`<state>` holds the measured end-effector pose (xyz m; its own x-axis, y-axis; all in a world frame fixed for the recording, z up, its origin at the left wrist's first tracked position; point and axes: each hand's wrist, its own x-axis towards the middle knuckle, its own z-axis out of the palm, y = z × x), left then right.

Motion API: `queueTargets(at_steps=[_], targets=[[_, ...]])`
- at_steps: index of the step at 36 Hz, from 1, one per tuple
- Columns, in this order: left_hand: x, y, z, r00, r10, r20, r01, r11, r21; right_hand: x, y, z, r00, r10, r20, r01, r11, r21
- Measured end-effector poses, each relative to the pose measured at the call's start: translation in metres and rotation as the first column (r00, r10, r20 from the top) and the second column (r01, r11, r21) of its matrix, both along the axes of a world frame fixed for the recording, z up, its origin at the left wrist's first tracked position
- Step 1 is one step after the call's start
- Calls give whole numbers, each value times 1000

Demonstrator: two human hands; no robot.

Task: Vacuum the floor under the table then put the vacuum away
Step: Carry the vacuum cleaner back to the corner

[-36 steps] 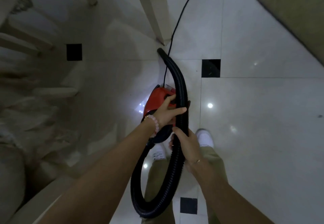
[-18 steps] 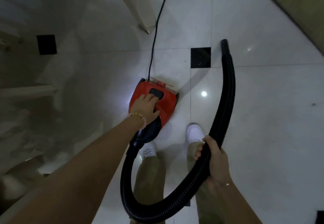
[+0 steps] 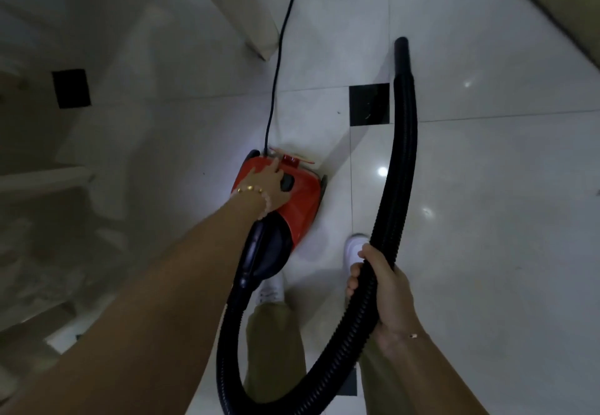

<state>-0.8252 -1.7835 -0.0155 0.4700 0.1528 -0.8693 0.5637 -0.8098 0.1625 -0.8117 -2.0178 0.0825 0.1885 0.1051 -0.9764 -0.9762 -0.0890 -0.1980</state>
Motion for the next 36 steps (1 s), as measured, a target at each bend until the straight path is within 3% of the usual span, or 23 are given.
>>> queueTargets(at_steps=[5,8,12,16,21,27,31,36], targets=[[-63,-32,20,941,332,68,-332,943,-19,-3,-6,9,1000,-12,7,12,1000,-6],[-85,-59,36,815,568,111,-571,821,-4,-3,-5,16,1000,-10,23,11,1000,-19],[-83,-63,43,659,752,33,-750,659,-46,1,-4,29,999,11,38,-10,1000,-25],[-56,-50,61,649,758,-61,-760,642,-105,21,-1,62,999,22,34,-22,1000,2],[-12,-63,127,638,770,7,-759,630,-164,83,-11,128,997,38,73,-43,997,66],[31,-71,256,483,874,44,-852,481,-208,153,-51,236,998,59,31,-64,982,178],[65,-94,362,265,964,-8,-898,244,-366,194,-76,329,987,137,86,-153,961,229],[102,-123,449,8,995,-103,-837,-50,-545,247,-101,434,914,228,337,-290,946,147]])
